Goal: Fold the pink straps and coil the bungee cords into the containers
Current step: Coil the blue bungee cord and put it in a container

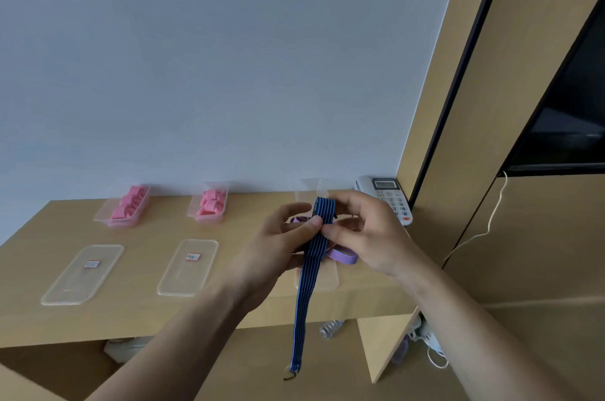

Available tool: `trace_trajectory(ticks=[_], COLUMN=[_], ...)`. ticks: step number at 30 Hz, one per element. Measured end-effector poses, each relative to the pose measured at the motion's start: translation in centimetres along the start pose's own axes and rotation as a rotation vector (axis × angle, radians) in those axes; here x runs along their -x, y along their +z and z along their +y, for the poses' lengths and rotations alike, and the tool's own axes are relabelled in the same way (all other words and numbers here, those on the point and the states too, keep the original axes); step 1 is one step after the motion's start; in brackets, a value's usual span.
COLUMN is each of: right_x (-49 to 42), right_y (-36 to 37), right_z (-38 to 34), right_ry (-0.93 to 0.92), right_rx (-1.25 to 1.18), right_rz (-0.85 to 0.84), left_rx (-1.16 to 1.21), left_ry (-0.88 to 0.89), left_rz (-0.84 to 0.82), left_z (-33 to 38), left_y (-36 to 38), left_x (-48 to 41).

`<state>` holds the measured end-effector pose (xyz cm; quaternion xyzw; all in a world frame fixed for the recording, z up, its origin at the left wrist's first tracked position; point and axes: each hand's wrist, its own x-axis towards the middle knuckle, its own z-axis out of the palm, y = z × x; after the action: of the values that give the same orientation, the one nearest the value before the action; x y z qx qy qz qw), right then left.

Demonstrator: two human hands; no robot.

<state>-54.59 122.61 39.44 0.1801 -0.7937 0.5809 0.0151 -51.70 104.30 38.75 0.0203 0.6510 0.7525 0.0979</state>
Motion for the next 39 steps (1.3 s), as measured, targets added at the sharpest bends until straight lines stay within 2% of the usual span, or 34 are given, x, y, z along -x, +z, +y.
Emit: trace_trajectory(ticks=[4,11,18,27,33,39], right_x=[-0.1,-0.1,0.2,1.1,1.8,2.2], right_y=[-0.1,0.0,0.4,1.3,2.0,2.3], right_z=[-0.1,-0.8,-0.4,-0.3,0.0,1.0], right_ry=[-0.014,-0.099,-0.261,-0.593,-0.754,-0.816], right_rx=[-0.009,-0.062,0.128,0.382,0.472,0.557], right_rz=[0.058,0.187,0.289,0.284,0.276,0.209], left_rx=[-0.059,-0.069,-0.014,0.094,0.139,0.171], left_ry=[-0.040,-0.156,-0.157,-0.156,-0.103,-0.044], left_rz=[-0.063,-0.028,-0.033,0.024,-0.009,-0.024], left_z=[-0.7,-0.7,-0.7,0.1,0.6,0.7], left_y=[0.3,0.0,0.5,0.3,-0.1,-1.2], left_x=[0.0,-0.2,0.1,-0.2,-0.4,-0.6])
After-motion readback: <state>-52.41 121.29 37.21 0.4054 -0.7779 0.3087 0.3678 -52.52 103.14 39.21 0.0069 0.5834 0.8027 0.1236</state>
